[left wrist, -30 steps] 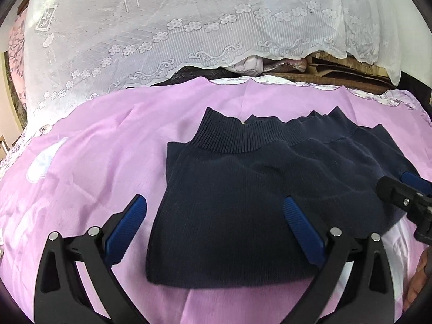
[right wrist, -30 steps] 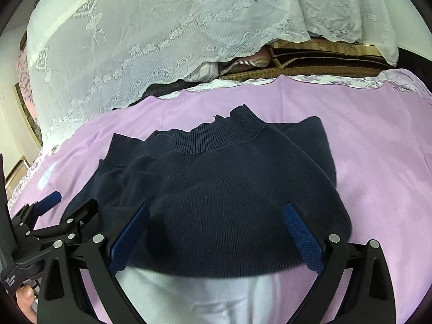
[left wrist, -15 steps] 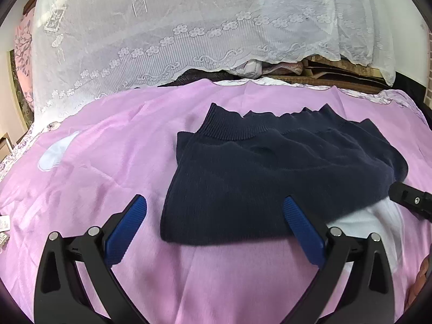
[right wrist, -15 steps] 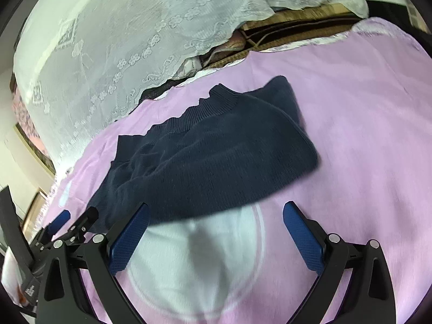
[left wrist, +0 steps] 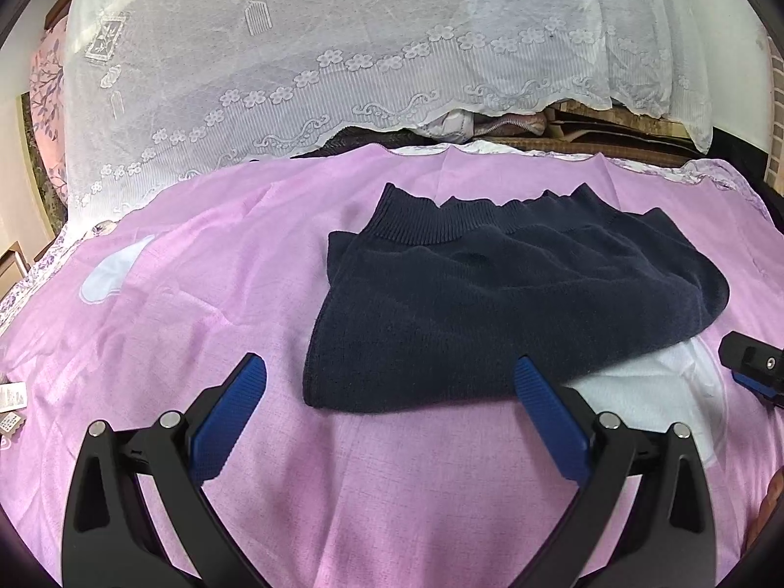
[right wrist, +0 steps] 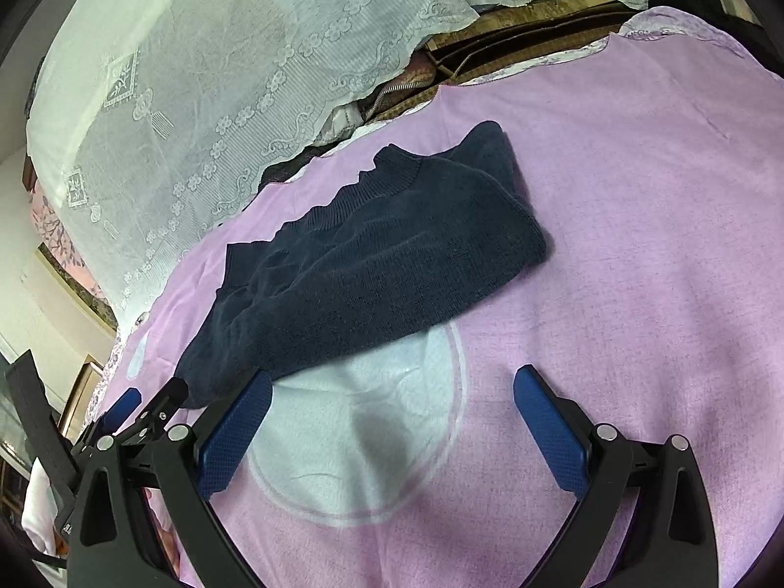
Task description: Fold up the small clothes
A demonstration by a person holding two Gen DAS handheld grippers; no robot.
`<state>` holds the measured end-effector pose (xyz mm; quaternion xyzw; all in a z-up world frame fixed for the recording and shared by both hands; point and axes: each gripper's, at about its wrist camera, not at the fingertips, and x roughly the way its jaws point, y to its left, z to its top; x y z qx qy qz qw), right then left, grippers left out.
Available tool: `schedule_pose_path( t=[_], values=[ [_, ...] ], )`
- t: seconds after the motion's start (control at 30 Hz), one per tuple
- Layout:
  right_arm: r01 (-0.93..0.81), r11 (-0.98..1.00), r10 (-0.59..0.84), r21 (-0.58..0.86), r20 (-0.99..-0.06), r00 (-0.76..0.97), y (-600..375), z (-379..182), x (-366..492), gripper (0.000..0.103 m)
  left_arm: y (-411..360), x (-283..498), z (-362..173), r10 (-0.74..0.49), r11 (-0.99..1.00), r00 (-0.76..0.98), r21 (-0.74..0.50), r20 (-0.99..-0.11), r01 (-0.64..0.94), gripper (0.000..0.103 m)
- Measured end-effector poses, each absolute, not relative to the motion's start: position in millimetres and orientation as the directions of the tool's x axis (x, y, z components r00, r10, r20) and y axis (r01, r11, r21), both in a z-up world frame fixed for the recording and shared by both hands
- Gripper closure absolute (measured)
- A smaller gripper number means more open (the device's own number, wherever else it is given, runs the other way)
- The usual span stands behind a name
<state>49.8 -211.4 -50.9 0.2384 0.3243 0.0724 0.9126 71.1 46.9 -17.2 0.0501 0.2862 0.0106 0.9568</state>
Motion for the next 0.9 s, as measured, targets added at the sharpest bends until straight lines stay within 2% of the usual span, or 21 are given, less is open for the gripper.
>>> schedule_pose_path(
  t=[0.9],
  values=[
    [0.062,0.846,0.286,0.529,-0.551,0.784,-218,-54,100,0.003,29,93,-21,0.078,0.984,0.825,0.178,-0.559,0.027,0.004]
  ],
)
